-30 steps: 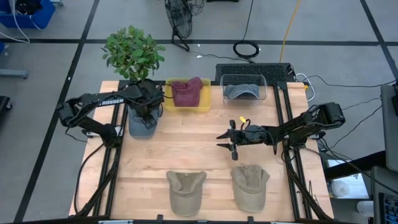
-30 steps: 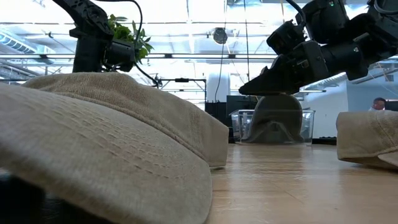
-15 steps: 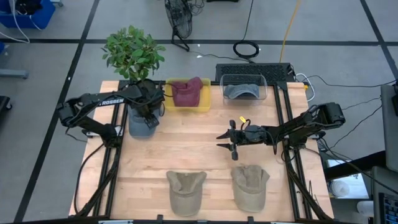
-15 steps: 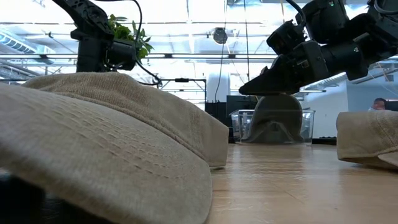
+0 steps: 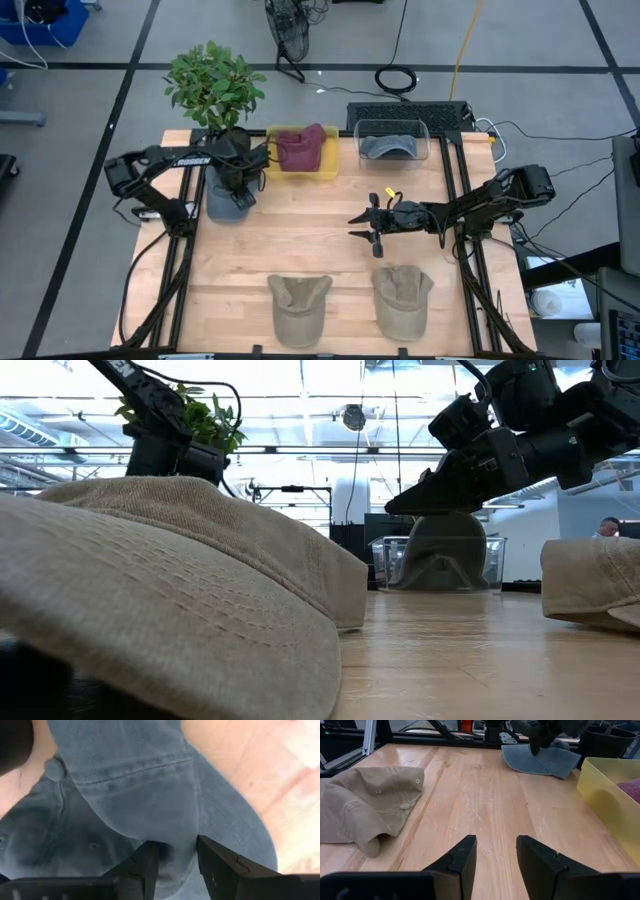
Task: Pick & Place hat
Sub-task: Put the blue cap into the transparent bin
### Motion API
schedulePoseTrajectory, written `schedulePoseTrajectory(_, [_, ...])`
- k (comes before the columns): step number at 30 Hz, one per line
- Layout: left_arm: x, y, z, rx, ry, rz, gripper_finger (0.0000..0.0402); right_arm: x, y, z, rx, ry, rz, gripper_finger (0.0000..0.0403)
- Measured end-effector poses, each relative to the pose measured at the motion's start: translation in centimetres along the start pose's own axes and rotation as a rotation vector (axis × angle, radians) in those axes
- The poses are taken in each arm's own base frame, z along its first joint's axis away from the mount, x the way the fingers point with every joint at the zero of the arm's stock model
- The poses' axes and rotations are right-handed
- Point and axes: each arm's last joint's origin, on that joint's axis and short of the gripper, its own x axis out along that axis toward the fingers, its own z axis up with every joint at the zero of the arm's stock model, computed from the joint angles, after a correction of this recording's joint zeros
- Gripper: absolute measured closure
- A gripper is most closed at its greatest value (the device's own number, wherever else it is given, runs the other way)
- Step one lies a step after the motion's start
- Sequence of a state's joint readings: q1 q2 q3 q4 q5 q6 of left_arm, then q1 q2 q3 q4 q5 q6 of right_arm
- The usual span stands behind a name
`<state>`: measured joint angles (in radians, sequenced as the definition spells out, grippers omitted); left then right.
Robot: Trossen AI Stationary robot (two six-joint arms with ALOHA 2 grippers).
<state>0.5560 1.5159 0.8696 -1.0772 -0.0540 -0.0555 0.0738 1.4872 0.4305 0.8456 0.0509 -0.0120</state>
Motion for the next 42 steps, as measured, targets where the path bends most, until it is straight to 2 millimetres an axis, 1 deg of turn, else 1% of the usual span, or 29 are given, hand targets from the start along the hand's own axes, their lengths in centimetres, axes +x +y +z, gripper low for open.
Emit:
schedulePoseTrajectory(5, [0.6,-0.1,0.6,0.011,0.006,-0.014,0.0241,0.0,0.0,-0.1,0.000,0.005,0.000,0.0277])
schedulePoseTrajectory(9, [0.6,-0.2,0.6,0.026,0.006,-0.017,0.0245,0.0,0.0,-0.1,0.000,0.006,0.000,0.0277])
schedulePoseTrajectory(12, [0.4,-0.1,0.5,0.026,-0.002,-0.020,0.0271,0.0,0.0,-0.1,0.000,0.006,0.000,0.0277])
schedulePoseTrajectory(19, [0.4,-0.3,0.2,0.008,0.024,-0.028,0.0369,0.0,0.0,-0.1,0.000,0.006,0.000,0.0277])
schedulePoseTrajectory(21, [0.4,-0.4,0.1,0.013,0.027,-0.043,0.0390,0.0,0.0,-0.1,0.000,0.006,0.000,0.0277])
schedulePoseTrajectory(23, [0.3,-0.7,0.1,0.017,0.028,-0.072,0.0391,0.0,0.0,-0.1,0.000,0.006,0.000,0.0277])
schedulePoseTrajectory(27, [0.3,-1.5,0.1,0.024,0.034,-0.138,0.0370,0.0,0.0,-0.1,0.000,0.006,0.000,0.0277])
schedulePoseTrajectory(29, [0.3,-2.1,0.0,0.028,0.039,-0.174,0.0368,0.0,0.0,-0.1,0.000,0.006,0.000,0.0277])
schedulePoseTrajectory(35, [0.0,-4.0,0.0,0.086,0.022,-0.237,0.0393,0.0,0.0,-0.1,0.000,0.006,0.000,0.0277])
schedulePoseTrajectory(38, [-0.9,-5.2,0.5,0.126,-0.020,-0.279,0.0391,0.0,0.0,-0.1,0.000,0.005,0.000,0.0277])
schedulePoseTrajectory(42, [-3.2,-6.9,1.3,0.173,-0.110,-0.292,0.0373,0.0,0.0,-0.1,0.000,0.005,0.000,0.0277])
